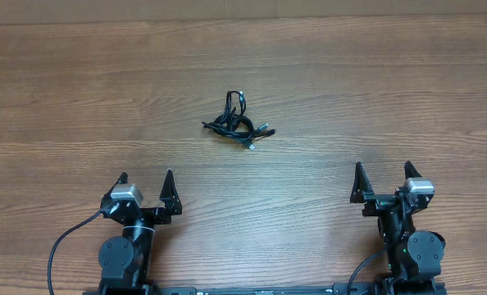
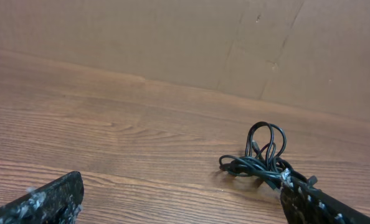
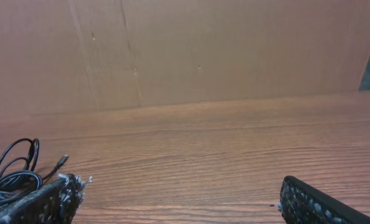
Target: Untangle cables
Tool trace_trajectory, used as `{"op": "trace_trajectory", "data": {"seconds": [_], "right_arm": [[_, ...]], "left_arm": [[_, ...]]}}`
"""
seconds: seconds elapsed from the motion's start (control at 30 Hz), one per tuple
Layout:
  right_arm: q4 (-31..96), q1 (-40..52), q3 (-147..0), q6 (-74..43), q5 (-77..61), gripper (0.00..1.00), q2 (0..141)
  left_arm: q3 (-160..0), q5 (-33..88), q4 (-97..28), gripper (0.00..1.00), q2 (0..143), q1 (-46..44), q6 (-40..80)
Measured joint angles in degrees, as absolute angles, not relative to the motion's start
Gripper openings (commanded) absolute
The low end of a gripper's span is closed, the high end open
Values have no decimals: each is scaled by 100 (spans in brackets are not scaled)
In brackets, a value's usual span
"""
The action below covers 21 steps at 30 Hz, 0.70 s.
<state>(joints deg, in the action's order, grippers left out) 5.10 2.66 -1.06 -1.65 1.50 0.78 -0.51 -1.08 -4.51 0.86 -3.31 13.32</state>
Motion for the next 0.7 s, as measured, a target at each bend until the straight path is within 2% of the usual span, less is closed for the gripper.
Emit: {"op": "trace_trajectory", "data": {"seconds": [0.7], "right_arm": [[513, 266, -106, -165, 152, 100, 78]], "left_arm": [[-51, -106, -454, 100, 86, -331, 985]]}}
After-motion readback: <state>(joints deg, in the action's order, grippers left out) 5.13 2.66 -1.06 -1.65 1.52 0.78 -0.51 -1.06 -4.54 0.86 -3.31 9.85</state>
